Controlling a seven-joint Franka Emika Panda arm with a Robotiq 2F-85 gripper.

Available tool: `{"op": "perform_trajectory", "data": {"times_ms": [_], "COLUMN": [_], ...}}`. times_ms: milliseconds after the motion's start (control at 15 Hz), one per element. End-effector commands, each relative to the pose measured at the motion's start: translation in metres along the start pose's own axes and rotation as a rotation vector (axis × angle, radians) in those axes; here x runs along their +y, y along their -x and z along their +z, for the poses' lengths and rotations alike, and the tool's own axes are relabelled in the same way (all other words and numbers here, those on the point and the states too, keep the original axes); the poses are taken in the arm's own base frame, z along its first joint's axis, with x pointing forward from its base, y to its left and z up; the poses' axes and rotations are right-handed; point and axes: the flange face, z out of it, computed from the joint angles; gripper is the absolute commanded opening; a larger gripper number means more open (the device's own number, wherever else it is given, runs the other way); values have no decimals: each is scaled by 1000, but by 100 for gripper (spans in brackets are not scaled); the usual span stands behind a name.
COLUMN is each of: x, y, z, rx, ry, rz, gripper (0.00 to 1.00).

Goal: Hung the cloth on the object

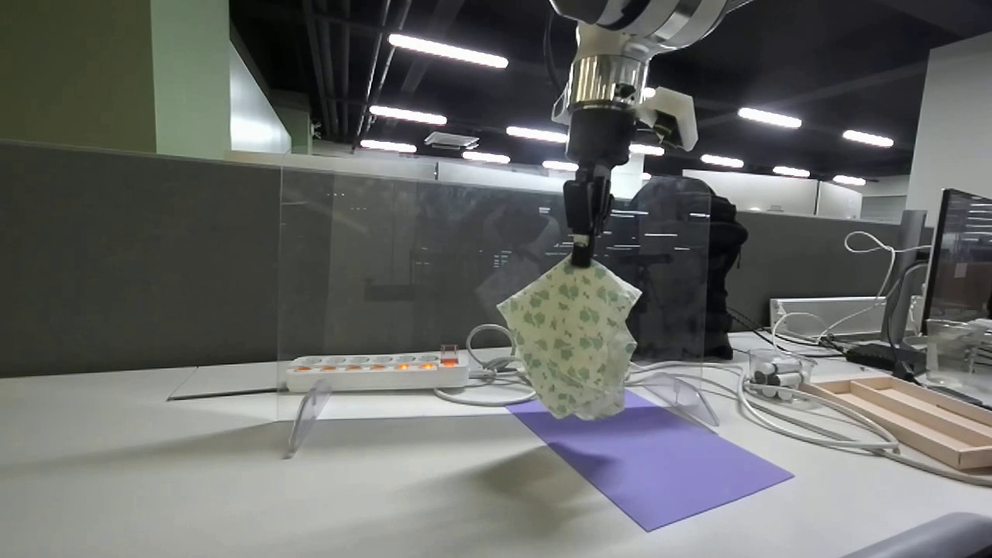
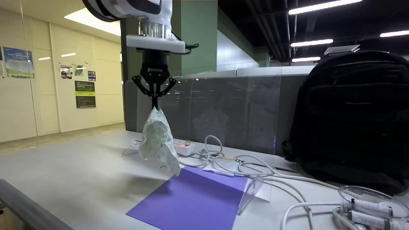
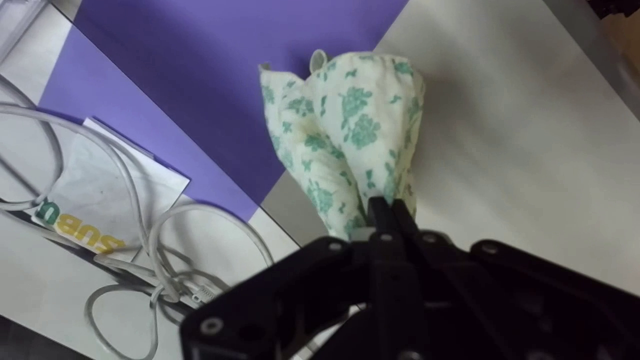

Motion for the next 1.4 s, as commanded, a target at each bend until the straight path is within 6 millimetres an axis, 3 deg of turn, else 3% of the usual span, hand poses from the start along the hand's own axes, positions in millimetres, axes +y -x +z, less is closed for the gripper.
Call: {"op": "perform_trajectory", "data": {"times_ms": [0,267,733,1067,1333], "x": [-4,-10,-22,-2,26], "y": [-20,-52,-100,-114,-109], "z": [-11,-33,-111,-166,-189], "rx": [71,220,536,754,833], "ry": [68,143,238,315,389], "rz": [89,199,347,478,556], "gripper": [0,0,0,0,0]}}
